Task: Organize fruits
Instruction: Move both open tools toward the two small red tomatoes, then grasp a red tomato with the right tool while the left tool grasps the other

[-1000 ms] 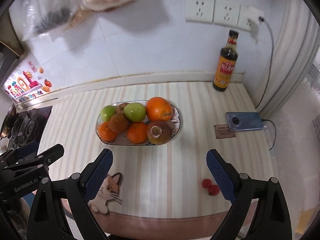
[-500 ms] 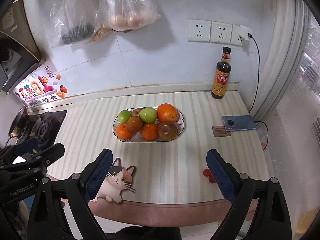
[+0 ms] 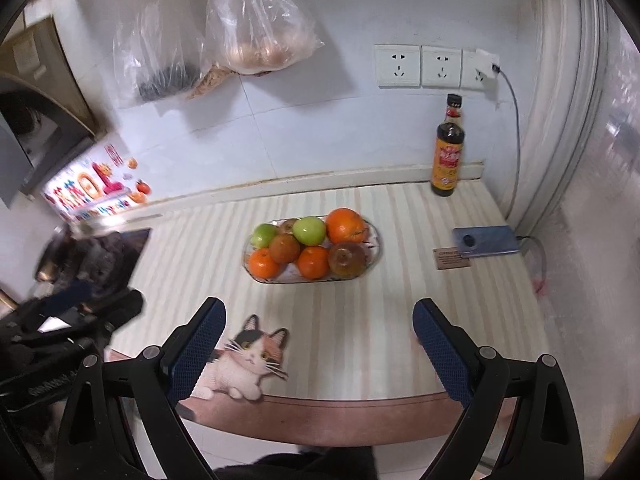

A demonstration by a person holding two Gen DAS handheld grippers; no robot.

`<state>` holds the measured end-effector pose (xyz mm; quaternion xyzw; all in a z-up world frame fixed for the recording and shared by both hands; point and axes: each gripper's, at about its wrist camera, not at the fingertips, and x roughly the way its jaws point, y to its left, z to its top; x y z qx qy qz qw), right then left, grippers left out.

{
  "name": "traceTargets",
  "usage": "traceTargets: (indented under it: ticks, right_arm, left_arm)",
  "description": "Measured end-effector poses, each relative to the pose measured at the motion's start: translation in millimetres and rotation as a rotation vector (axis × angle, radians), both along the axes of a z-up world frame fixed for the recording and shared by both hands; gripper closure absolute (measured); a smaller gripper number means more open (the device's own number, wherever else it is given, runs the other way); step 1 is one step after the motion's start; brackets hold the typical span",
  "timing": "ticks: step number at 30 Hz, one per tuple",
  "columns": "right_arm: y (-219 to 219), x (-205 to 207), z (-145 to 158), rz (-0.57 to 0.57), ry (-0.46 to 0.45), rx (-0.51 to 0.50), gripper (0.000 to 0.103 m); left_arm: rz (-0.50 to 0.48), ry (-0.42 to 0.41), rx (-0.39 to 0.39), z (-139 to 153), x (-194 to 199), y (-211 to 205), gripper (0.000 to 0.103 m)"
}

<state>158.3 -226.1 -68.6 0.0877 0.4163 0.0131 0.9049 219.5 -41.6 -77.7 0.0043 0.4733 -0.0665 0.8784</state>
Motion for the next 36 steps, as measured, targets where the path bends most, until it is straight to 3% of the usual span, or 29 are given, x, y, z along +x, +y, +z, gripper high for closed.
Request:
traceTargets:
  ticks: [6, 8, 10, 12, 17, 22, 24, 28, 36]
  right_arm:
    - [-65.8, 14.7, -43.9, -0.076, 0.069, 0.069, 0.007]
    - [-88.7, 20.5, -70.0, -0.095, 0.119, 0.095, 0.019]
    - [-108.0, 26.1, -98.9, -0.109, 0.178, 0.121, 0.047]
    - [-129.6, 29.6, -132.7, -0.130, 0.228, 0.165, 0.054]
    - [-161.5, 35.2, -201.3, -0.171, 0.334, 0.197, 0.057]
    - [-170.9, 48.5, -250.8, -0.160, 0.397, 0.220, 0.070]
    - [-172.5, 53.7, -266.4, -0.153, 0.419, 0.219, 0.071]
    - [-176.1, 61.3, -283.4, -0.138, 0.423, 0.213, 0.071]
    - [-195.6, 55.4, -269.1, -0.158, 0.374, 0.223, 0.071]
  left_arm:
    - [-0.020, 0.047, 0.040, -27.5, 17.6, -29.9, 0.000]
    - [-0.040, 0.081, 0.061, -43.0, 27.3, -46.8, 0.000]
    - [-0.061, 0.109, 0.081, -57.7, 36.5, -63.6, 0.000]
    - [-0.095, 0.149, 0.097, -76.3, 47.5, -86.3, 0.000]
    - [-0.169, 0.226, 0.149, -119.1, 71.5, -137.7, 0.000]
    - [-0.223, 0.339, 0.186, -169.2, 92.7, -179.2, 0.000]
    - [-0.232, 0.376, 0.194, -184.4, 97.2, -187.8, 0.000]
    - [-0.245, 0.458, 0.198, -214.2, 106.2, -203.0, 0.000]
    - [-0.305, 0.509, 0.171, -234.6, 109.0, -233.7, 0.000]
